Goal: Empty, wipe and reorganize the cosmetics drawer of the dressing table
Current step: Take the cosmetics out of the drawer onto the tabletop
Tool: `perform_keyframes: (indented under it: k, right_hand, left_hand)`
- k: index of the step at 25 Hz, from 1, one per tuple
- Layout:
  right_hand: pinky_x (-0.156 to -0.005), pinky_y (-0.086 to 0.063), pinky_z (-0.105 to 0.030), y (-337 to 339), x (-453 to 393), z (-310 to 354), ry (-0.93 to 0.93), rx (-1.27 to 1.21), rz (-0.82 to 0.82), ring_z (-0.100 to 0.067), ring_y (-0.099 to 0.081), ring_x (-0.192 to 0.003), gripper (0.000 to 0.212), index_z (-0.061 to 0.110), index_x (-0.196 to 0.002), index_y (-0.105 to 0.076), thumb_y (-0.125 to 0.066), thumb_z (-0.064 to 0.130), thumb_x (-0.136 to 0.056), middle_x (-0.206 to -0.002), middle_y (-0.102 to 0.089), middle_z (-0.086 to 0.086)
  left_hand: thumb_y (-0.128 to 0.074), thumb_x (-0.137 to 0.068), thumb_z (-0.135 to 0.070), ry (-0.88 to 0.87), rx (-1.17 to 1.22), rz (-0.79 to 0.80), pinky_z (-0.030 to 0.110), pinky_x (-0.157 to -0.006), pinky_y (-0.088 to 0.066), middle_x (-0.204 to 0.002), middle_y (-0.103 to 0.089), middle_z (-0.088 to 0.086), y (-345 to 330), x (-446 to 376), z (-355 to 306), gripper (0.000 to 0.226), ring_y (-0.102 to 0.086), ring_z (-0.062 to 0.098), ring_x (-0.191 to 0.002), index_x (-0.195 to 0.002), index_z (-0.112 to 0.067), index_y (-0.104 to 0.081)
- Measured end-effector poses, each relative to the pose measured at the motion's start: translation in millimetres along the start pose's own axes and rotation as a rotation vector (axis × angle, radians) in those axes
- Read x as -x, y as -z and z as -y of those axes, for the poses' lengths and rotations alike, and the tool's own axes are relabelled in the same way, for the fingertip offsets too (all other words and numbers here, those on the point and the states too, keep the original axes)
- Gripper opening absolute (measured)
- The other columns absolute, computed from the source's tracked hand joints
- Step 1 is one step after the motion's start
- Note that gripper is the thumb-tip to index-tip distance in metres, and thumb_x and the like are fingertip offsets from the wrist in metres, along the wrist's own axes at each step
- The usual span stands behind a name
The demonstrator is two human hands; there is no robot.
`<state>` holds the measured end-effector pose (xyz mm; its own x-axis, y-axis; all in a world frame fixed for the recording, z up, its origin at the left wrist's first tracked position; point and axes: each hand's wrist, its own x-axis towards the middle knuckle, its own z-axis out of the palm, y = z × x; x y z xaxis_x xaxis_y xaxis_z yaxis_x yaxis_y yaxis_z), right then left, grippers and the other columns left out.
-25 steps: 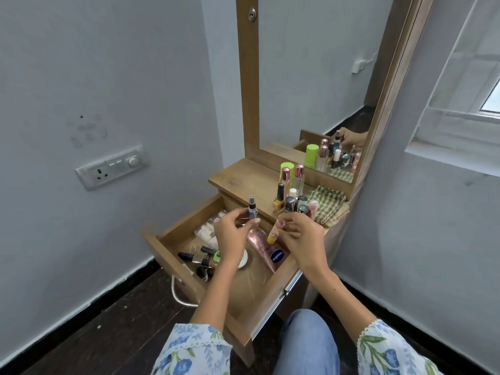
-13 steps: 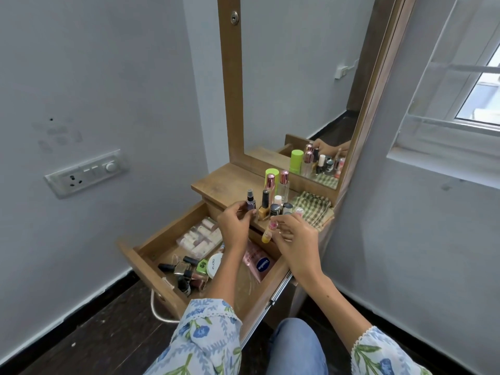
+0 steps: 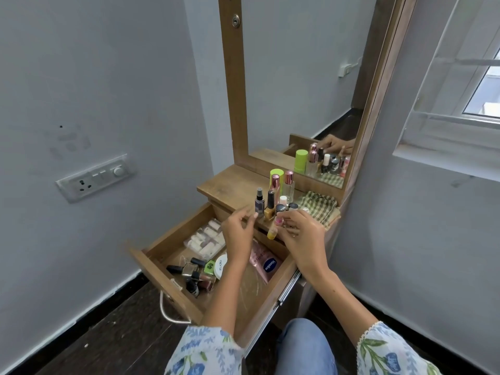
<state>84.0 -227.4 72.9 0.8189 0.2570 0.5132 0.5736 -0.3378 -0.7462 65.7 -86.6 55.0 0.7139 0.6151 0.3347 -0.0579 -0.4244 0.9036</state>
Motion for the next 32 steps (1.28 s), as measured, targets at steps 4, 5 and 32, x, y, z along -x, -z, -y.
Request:
perform_keyframes:
  k: [4,5,32]
  right_hand:
    - [-0.08,-0.056,-0.02,-2,-4,4,-0.001,-0.052,0.027,-0.012,-0.066,-0.09,0.028,0.012,-0.1,-0.071,-0.072,-0.004,-0.077,-0.099,-0.067,-0.002]
    - [-0.08,-0.055,-0.016,-2,-5,5,0.0,-0.072,0.036,-0.009,-0.066,-0.089,0.028,0.011,-0.099,-0.071,-0.071,-0.005,-0.077,-0.099,-0.067,-0.001]
    - [-0.075,-0.054,-0.011,17,23,-24,-0.085,-0.048,-0.021,-0.001,-0.067,-0.083,0.028,0.014,-0.101,-0.068,-0.069,-0.005,-0.08,-0.093,-0.069,0.007]
  left_hand:
    - [-0.071,-0.081,-0.014,-0.055,0.07,0.116,0.013,-0.085,-0.05,-0.097,-0.07,-0.016,21,34,1,0.023,-0.061,-0.007,-0.096,-0.101,-0.023,-0.071]
    - [-0.073,-0.079,-0.015,-0.061,0.059,0.126,0.008,-0.083,-0.046,-0.095,-0.069,-0.021,23,39,2,0.025,-0.061,-0.009,-0.096,-0.102,-0.025,-0.071]
    - [-0.076,-0.074,-0.004,0.016,0.075,-0.126,0.032,-0.077,-0.058,-0.09,-0.069,-0.005,-37,23,-5,0.025,-0.068,0.008,-0.081,-0.099,-0.007,-0.073]
